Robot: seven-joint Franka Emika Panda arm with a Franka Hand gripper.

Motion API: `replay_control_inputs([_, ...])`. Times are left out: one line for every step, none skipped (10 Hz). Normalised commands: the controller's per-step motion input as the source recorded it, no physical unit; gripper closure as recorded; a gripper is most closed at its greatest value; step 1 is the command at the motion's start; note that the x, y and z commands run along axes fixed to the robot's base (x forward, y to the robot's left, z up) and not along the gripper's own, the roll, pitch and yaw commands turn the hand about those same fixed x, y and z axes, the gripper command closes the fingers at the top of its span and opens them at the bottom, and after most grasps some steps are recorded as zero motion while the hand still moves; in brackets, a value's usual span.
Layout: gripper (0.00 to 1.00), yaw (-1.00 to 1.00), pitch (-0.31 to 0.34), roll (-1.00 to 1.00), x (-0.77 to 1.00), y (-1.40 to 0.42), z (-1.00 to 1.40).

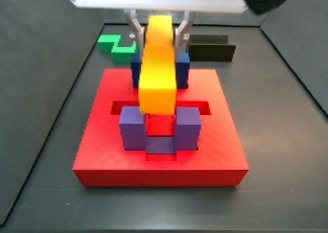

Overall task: Pick up the yellow object. Move up. Move to above the board. Insert the yellow object.
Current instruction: Insert the yellow object.

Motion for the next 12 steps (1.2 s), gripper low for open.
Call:
replay_control_inputs([1.0, 0.13, 0.0, 0.08, 0.0, 0.0, -0.24])
replay_control_inputs([1.0, 0.19, 0.0, 0.08, 0.05, 0.0, -0.21])
replay_control_inputs([1.0, 0.17, 0.0, 0.08, 0.07, -0.03, -0.18])
replay_control_inputs([1.0, 0.14, 0.0, 0.08, 0.08, -0.04, -0.17])
replay_control_inputs([1.0, 0.11, 0.0, 0.07, 0.1, -0.08, -0.15])
replay_control_inputs([1.0, 0.06, 0.0, 0.07, 0.09, -0.11, -0.13])
replay_control_inputs([1.0, 0.02, 0.0, 0.06, 0.1, -0.11, -0.11])
replay_control_inputs([1.0, 0.01, 0.0, 0.06, 0.09, -0.08, -0.1])
replay_control_inputs([1.0, 0.01, 0.0, 0.09, 0.06, -0.05, -0.09])
replay_control_inputs([1.0, 0.01, 0.0, 0.08, 0.07, -0.05, -0.1])
replay_control_inputs([1.0, 0.0, 0.0, 0.08, 0.06, -0.04, -0.09])
replay_control_inputs([1.0, 0.01, 0.0, 0.07, 0.04, -0.03, -0.09])
